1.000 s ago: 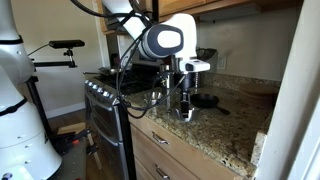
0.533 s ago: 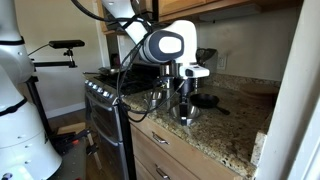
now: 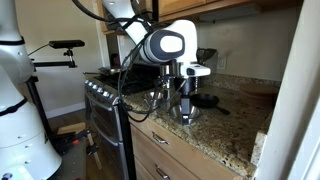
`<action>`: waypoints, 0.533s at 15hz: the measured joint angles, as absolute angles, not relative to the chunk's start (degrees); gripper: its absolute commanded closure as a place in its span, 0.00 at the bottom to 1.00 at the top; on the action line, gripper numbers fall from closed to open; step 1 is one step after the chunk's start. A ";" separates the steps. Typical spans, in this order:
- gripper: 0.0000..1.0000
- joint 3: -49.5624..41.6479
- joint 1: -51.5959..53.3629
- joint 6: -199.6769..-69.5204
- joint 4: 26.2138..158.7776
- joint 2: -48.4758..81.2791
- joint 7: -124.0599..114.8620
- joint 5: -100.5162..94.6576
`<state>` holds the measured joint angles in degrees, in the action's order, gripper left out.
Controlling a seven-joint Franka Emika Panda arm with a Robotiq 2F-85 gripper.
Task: Pour the contents of the silver bowl into the other silver bowl
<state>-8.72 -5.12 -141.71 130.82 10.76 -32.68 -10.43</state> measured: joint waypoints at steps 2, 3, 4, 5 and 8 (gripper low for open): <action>0.00 -8.78 -4.98 -141.70 130.72 10.57 -32.84 -11.74; 0.00 -8.78 -4.87 -141.69 130.72 10.37 -32.86 -12.35; 0.00 -8.78 -4.65 -141.64 130.74 10.00 -32.86 -13.03; 0.00 -8.78 -4.36 -141.55 130.82 9.42 -32.95 -14.02; 0.00 -8.64 -3.13 -140.82 131.74 6.71 -34.28 -17.85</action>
